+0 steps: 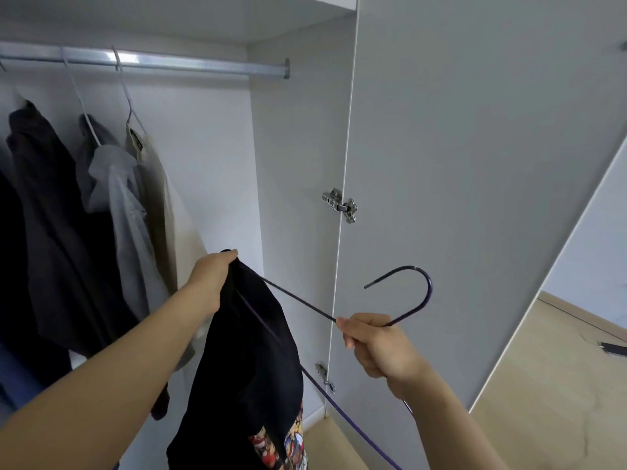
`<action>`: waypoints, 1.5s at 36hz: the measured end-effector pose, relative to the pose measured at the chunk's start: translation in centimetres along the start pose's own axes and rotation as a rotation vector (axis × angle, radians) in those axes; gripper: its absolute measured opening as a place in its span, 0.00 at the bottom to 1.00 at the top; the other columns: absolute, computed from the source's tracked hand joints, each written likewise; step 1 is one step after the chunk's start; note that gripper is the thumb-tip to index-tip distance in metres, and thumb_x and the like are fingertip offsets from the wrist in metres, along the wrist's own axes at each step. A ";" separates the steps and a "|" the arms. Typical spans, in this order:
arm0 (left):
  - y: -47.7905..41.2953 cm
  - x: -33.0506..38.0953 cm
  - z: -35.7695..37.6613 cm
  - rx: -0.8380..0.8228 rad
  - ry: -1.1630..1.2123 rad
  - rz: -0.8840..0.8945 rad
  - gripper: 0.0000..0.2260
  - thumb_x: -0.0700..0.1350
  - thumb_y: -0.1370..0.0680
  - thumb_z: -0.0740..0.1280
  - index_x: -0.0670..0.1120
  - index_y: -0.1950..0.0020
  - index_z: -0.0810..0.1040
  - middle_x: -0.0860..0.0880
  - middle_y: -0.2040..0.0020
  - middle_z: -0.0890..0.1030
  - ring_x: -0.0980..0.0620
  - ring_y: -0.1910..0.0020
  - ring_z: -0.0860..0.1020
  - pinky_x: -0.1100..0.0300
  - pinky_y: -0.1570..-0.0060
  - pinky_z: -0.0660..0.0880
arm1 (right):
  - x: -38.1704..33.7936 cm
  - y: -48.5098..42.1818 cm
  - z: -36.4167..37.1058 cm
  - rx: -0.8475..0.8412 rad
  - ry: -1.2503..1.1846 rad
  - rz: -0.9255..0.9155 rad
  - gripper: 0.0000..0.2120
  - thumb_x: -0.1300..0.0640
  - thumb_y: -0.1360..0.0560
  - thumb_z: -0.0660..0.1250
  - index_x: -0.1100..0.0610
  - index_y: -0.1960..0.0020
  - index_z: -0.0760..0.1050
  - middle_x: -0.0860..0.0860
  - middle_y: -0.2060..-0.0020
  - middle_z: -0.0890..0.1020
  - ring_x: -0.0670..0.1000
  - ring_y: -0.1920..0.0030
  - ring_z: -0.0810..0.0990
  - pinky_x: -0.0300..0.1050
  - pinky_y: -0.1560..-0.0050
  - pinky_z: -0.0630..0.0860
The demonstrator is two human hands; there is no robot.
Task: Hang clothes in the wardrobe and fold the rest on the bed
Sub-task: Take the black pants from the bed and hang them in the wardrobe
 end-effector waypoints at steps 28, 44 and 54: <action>8.3 1.2 6.6 -0.153 -1.153 1.492 0.15 0.56 0.26 0.58 0.49 0.59 0.80 0.52 0.68 0.75 0.48 0.66 0.77 0.56 0.55 0.69 | -4.1 -0.8 0.9 0.118 0.049 -0.189 0.15 0.69 0.29 0.58 0.61 0.73 0.67 0.43 0.84 0.63 0.42 0.81 0.61 0.31 0.77 0.58; 8.3 2.9 5.4 0.090 -0.904 0.933 0.11 0.58 0.23 0.62 0.54 0.48 0.77 0.53 0.56 0.82 0.47 0.53 0.78 0.60 0.58 0.69 | -2.7 -0.6 1.4 0.510 0.336 -0.468 0.08 0.56 0.27 0.68 0.50 0.60 0.69 0.46 0.61 0.76 0.44 0.61 0.74 0.33 0.60 0.68; 8.3 4.6 2.7 0.186 -0.761 0.877 0.08 0.56 0.24 0.64 0.54 0.50 0.77 0.55 0.66 0.74 0.49 0.60 0.74 0.59 0.61 0.68 | -0.1 -1.8 5.0 0.302 0.323 -0.324 0.18 0.52 0.29 0.70 0.49 0.47 0.62 0.42 0.53 0.68 0.40 0.56 0.70 0.26 0.60 0.67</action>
Point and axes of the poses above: each hand's wrist, its own y-axis away from the middle knuckle, its own z-axis out of the palm, x = y × z, the point moved 5 cm from there along -y, towards the middle knuckle
